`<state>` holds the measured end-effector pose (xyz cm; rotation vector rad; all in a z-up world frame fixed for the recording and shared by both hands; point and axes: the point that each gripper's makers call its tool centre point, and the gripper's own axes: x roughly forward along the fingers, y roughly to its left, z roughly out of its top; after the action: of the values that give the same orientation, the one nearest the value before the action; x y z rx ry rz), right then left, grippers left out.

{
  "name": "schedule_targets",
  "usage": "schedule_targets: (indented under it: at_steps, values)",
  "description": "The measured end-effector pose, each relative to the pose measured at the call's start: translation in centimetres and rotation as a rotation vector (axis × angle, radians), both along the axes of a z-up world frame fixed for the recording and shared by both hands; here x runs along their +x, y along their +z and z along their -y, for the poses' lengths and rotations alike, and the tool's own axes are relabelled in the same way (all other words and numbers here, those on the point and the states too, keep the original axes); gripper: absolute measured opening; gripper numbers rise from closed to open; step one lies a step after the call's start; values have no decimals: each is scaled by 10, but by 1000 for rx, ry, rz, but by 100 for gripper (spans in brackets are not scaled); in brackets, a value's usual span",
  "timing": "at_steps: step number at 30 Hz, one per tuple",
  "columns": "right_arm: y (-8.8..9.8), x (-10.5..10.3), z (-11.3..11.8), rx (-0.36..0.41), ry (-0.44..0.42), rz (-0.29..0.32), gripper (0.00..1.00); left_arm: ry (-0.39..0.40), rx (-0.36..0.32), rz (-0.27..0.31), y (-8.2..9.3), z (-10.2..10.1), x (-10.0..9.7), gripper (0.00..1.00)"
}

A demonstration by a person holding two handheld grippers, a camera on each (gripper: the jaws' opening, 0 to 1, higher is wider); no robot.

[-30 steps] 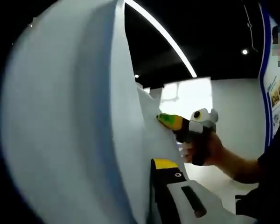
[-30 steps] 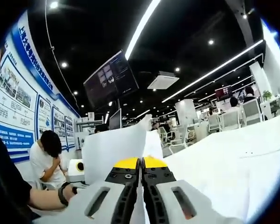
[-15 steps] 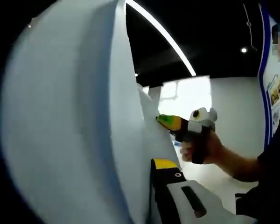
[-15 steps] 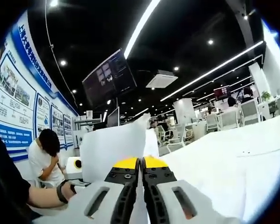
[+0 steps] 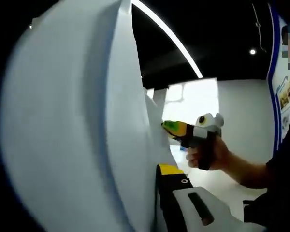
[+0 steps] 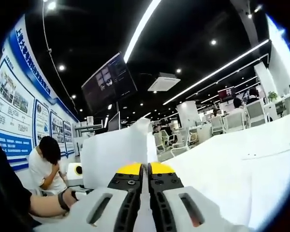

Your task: Organize the stack of printing papers by aligning and flattening the scattered papers on the table

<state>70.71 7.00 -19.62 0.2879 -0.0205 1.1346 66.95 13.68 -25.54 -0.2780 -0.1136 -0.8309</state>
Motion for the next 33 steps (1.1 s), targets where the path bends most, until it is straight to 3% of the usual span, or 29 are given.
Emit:
schedule_targets:
  at_steps: [11, 33]
  values:
    - [2, 5, 11, 24, -17, -24, 3, 2, -2, -6, -1, -1, 1, 6]
    - [2, 3, 24, 53, -36, -62, 21, 21, -15, -20, -1, 2, -1, 7]
